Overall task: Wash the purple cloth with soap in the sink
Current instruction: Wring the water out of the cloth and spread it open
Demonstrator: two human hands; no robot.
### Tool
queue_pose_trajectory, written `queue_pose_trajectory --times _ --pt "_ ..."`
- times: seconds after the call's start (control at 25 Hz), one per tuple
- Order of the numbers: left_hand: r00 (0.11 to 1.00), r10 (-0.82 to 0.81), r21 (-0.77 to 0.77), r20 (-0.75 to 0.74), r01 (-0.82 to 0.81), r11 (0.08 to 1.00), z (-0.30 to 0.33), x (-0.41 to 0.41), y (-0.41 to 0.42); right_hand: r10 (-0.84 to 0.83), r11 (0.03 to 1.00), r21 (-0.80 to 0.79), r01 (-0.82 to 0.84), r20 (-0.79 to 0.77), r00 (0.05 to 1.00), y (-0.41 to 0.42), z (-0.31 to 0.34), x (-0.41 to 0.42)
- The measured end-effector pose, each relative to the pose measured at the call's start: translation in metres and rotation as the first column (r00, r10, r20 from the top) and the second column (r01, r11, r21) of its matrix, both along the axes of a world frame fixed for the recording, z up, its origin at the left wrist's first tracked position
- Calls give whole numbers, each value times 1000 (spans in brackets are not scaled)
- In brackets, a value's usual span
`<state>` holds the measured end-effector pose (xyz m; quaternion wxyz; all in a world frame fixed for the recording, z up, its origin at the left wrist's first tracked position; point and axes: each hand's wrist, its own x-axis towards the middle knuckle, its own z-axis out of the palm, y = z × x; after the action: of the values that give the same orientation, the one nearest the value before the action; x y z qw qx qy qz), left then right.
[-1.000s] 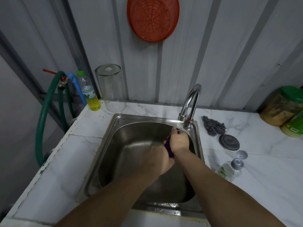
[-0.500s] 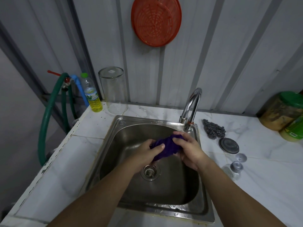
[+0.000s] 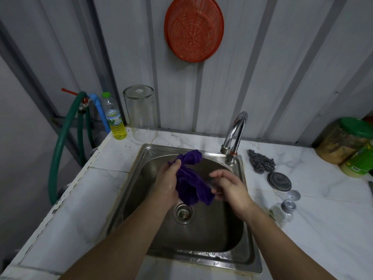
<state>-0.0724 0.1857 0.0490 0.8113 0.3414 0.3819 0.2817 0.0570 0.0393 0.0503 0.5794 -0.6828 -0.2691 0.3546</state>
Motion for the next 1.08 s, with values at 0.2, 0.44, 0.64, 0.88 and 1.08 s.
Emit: queue_pose_trajectory --times 0.2,0.44,0.64,0.88,1.08 --pt "994 -110 84 13 109 991 16 4 -12 163 986 -21 -163 12 986 7 7 -20" --pt "966 -226 158 125 206 966 30 6 -12 0 996 -93 15 159 987 18 14 -21" --pt "973 -215 22 80 214 977 27 6 -10 70 997 19 -74 150 986 13 15 -29" --pt "945 -290 -6 -149 293 956 30 1 -13 176 983 -171 -64 798 577 7 20 -30" --pt "985 -172 -79 -20 170 982 41 5 -13 4 993 -108 46 417 909 5 20 -34"
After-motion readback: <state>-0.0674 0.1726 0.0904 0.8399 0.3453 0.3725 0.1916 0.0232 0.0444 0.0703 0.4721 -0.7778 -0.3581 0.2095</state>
